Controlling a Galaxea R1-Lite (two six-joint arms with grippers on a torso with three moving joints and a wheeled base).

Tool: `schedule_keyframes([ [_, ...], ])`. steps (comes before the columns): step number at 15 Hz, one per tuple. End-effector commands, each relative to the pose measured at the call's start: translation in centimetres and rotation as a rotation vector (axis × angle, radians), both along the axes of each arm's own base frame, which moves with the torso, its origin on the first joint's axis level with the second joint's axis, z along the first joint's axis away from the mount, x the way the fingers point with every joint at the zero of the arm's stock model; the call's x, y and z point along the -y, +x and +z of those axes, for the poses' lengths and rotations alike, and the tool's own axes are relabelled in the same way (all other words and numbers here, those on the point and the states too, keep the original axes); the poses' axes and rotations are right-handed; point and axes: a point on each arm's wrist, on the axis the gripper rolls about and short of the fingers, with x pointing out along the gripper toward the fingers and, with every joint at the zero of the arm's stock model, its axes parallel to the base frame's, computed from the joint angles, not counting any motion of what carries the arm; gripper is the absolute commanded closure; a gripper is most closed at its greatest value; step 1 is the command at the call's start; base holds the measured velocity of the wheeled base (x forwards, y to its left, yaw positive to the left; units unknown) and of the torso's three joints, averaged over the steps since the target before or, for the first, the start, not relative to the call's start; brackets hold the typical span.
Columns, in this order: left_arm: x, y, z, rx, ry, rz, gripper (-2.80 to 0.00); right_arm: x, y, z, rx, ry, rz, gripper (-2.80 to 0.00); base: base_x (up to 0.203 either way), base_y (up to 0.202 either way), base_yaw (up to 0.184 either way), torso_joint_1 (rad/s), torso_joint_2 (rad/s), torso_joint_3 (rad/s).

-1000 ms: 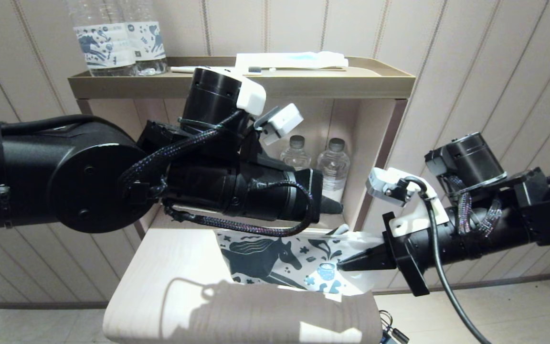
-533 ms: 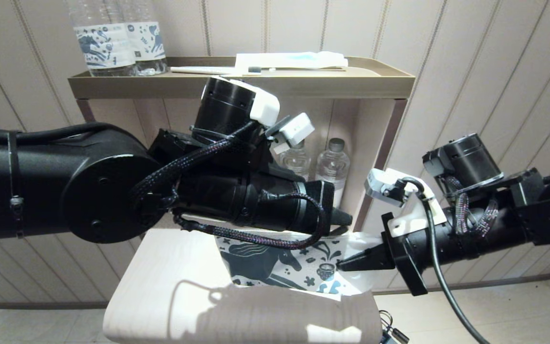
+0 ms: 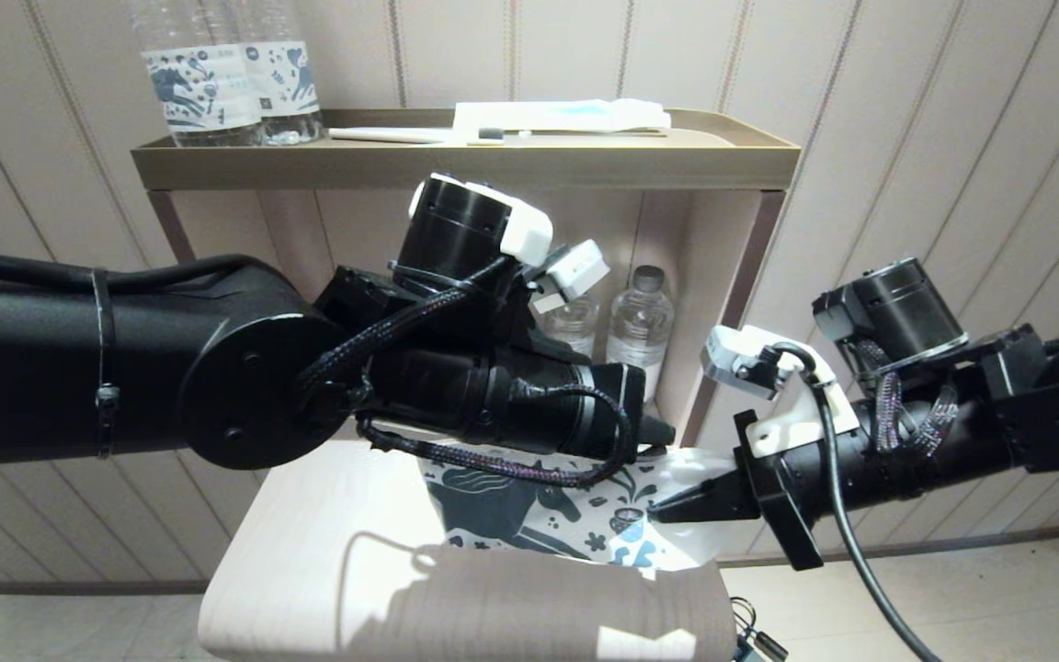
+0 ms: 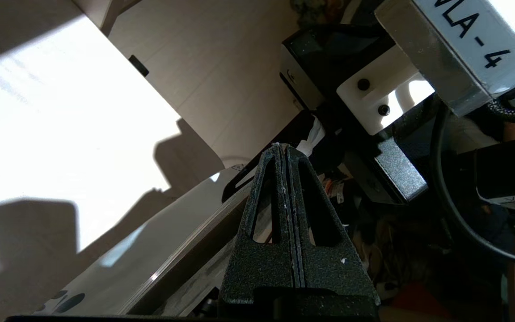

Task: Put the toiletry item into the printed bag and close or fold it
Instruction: Close the strorage bag and place it on the desk

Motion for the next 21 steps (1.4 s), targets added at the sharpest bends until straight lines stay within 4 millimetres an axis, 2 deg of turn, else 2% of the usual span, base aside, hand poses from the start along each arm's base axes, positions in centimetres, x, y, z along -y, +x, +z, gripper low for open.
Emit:
schedule_keyframes([
  [1,0.1,0.1,-0.3,-0.009,0.006,0.000,0.00,0.0,0.0,0.0,0.000,0.001,0.005,0.00,0.000,0.000,0.000,0.000,0.00,0.000],
  [7,0.0,0.1,0.0,0.004,0.002,0.001,0.00,0.0,0.1,0.0,0.004,0.003,0.003,0.00,0.000,0.000,0.000,0.000,0.00,0.000],
  [11,-1.5,-0.4,1.9,0.053,-0.025,0.042,0.00,-0.1,0.1,0.0,0.004,0.004,0.006,0.00,0.000,0.000,0.000,0.000,0.00,0.000],
  [13,-2.2,-1.0,2.1,0.077,-0.024,0.016,0.00,-0.1,0.1,0.0,0.004,0.004,0.007,0.00,0.000,0.000,0.000,0.000,0.00,0.000],
  [17,-2.5,-1.7,0.1,0.143,0.021,-0.144,0.00,-0.3,-0.1,0.0,0.001,0.005,0.017,0.00,0.000,0.000,0.000,0.000,0.00,0.000],
  [18,-2.5,-1.6,-0.4,0.149,0.035,-0.156,-2.80,-0.4,-0.1,0.0,0.000,0.006,0.019,0.00,0.000,0.000,0.000,0.000,0.00,0.000],
  [21,-2.2,-1.5,-0.1,0.161,0.012,-0.155,-2.80,-0.7,-0.2,-0.1,-0.005,0.007,0.037,0.00,0.000,0.000,0.000,0.000,0.00,0.000],
])
